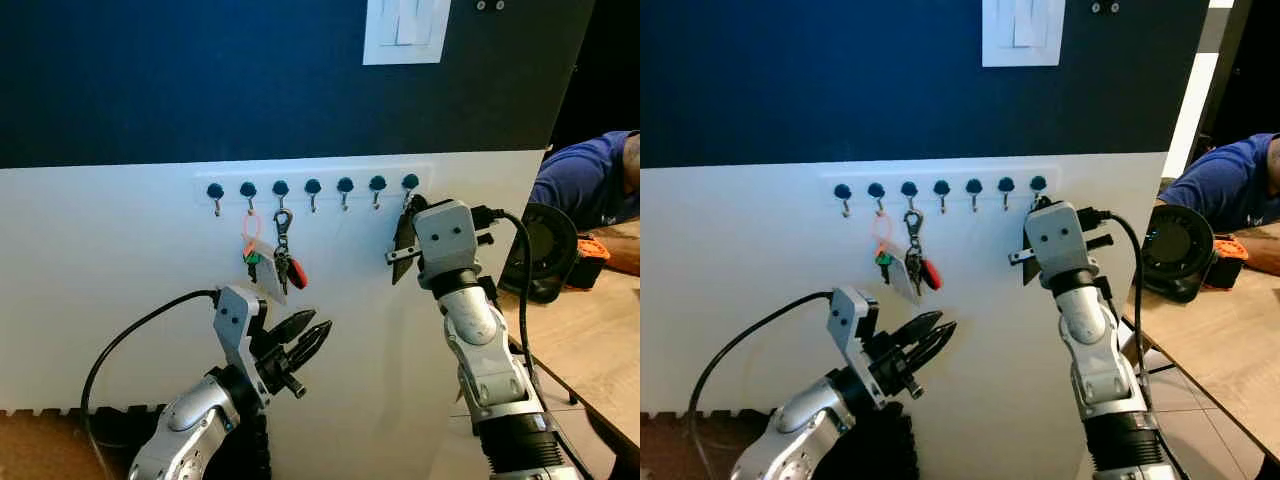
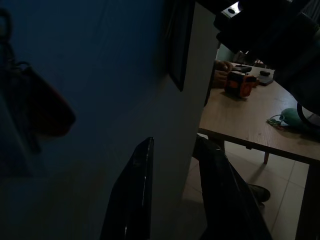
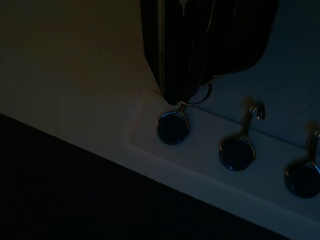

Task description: Hang keys on a hook

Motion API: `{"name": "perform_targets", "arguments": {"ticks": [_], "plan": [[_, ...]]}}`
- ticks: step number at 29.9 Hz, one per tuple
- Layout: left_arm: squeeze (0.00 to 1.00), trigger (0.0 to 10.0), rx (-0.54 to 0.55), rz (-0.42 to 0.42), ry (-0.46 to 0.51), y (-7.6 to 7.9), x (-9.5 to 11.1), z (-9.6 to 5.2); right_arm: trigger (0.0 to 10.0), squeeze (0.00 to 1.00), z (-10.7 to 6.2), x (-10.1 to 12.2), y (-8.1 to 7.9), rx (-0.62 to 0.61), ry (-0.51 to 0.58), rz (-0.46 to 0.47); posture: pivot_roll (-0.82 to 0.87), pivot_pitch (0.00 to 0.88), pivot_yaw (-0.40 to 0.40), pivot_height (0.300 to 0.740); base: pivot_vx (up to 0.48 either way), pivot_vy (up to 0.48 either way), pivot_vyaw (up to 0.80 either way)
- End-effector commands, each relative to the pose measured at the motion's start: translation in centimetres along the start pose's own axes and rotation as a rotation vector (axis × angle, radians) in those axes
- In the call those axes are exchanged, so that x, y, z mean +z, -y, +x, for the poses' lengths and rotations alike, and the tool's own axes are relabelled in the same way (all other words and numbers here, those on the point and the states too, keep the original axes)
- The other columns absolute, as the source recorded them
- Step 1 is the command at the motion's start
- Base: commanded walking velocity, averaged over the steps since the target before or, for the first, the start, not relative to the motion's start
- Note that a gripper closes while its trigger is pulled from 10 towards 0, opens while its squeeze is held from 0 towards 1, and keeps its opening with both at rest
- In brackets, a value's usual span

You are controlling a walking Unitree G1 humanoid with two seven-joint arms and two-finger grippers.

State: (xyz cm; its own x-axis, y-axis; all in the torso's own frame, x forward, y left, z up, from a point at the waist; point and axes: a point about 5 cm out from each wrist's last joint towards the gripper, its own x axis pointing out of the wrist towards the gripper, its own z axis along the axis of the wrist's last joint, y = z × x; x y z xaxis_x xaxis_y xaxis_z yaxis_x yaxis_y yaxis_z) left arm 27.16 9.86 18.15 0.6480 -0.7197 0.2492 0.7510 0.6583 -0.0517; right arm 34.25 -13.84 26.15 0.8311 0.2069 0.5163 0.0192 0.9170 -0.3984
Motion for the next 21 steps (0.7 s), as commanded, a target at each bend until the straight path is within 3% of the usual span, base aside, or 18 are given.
{"name": "perform_targets", "arguments": {"ticks": [1, 7, 13, 16, 17, 21], "plan": [[0.00, 10.0, -0.005, 0.011, 0.001, 0.0, 0.3, -0.1, 10.0, 0.00, -0.5, 0.1, -2.6, 0.134, 0.001, 0.031, 0.07, 0.039, 0.017, 0.740, 0.000, 0.000, 0.00], [0.00, 10.0, -0.011, 0.011, -0.004, 0.1, 0.3, -0.1, 10.0, 0.00, -1.9, -0.7, -4.0, 0.185, -0.019, 0.062, 0.07, 0.040, 0.018, 0.740, 0.000, 0.000, 0.00], [0.00, 10.0, -0.012, 0.012, -0.006, 0.1, 0.3, -0.1, 10.0, 0.00, -2.7, -1.5, -4.2, 0.179, -0.050, 0.067, 0.07, 0.042, 0.020, 0.740, 0.000, 0.000, 0.00], [0.00, 10.0, -0.014, 0.012, -0.006, 0.0, 0.4, 0.0, 10.0, 0.00, -2.8, -1.5, -3.6, 0.143, -0.044, 0.047, 0.07, 0.044, 0.021, 0.740, 0.000, 0.000, 0.00], [0.00, 10.0, -0.015, 0.013, -0.005, 0.0, 0.4, 0.0, 10.0, 0.00, -2.6, -1.2, -2.5, 0.068, -0.018, -0.009, 0.07, 0.044, 0.021, 0.740, 0.000, 0.000, 0.00], [0.00, 10.0, -0.016, 0.013, -0.004, 0.0, 0.4, 0.1, 10.0, 0.00, -2.4, -0.5, -0.7, -0.066, 0.026, -0.113, 0.07, 0.044, 0.021, 0.740, 0.000, 0.000, 0.00]]}}
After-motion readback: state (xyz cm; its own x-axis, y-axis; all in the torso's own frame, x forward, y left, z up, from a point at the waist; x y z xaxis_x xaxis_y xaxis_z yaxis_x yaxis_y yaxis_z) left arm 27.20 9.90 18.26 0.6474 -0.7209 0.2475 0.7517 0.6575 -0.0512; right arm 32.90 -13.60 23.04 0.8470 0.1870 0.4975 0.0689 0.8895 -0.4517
